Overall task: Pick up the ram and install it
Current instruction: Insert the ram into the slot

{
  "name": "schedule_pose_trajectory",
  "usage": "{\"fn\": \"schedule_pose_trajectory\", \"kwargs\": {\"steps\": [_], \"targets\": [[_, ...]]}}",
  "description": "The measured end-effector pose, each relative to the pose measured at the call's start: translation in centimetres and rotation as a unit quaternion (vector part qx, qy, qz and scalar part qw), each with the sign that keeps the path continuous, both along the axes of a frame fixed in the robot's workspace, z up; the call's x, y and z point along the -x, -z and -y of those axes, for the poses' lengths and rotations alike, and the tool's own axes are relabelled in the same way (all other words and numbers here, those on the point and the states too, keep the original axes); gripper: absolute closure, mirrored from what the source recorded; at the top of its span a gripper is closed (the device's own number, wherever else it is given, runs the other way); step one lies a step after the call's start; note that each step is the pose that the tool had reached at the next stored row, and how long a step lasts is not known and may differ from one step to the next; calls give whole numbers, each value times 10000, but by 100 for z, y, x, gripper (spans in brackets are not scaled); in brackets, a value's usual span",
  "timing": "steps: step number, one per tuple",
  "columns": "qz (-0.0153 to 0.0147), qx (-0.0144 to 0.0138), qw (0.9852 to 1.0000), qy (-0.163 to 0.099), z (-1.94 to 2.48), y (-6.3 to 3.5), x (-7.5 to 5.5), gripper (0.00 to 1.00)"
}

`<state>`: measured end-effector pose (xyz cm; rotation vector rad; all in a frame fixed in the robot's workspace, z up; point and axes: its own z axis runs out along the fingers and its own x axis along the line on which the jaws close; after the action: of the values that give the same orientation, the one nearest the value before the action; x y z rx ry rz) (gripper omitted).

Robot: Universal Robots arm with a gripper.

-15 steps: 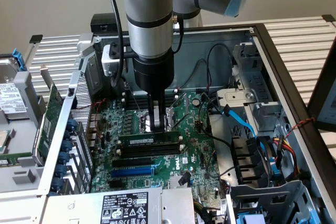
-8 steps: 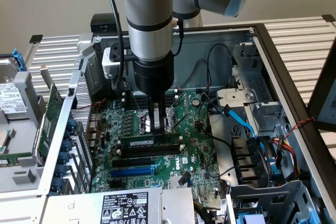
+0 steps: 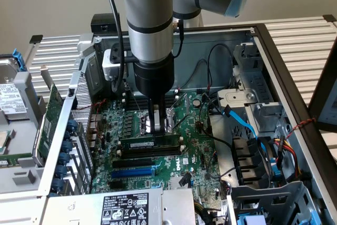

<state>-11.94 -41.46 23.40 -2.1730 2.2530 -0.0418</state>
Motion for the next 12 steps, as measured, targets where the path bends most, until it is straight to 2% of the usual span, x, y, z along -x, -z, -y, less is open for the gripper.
{"fn": "schedule_pose_trajectory", "kwargs": {"steps": [12], "targets": [[-1,1,10000,8,5,11,1,88]]}}
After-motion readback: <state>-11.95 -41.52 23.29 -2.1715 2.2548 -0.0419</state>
